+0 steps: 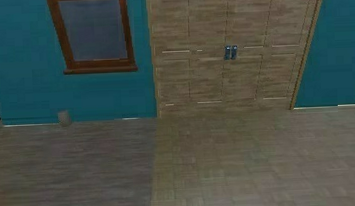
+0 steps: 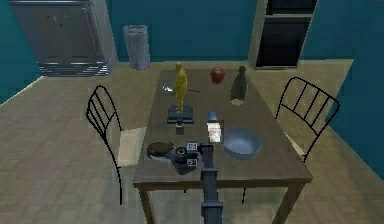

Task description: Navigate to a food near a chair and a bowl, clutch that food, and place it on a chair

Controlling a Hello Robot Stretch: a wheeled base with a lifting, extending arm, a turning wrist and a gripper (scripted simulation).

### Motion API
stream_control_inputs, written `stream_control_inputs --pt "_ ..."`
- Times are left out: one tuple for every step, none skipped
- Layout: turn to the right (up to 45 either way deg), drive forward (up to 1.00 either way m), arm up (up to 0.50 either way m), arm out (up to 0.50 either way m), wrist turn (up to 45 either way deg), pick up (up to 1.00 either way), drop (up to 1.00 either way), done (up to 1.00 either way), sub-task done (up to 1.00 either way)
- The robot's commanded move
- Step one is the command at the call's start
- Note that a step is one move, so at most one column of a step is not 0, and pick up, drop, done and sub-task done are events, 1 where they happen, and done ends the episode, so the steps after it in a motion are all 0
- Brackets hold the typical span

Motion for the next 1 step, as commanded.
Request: stream_control_inputs --pt "0.0 0.0 0.0 0.0 0.0 1.0 0.0 0.0 0.0"
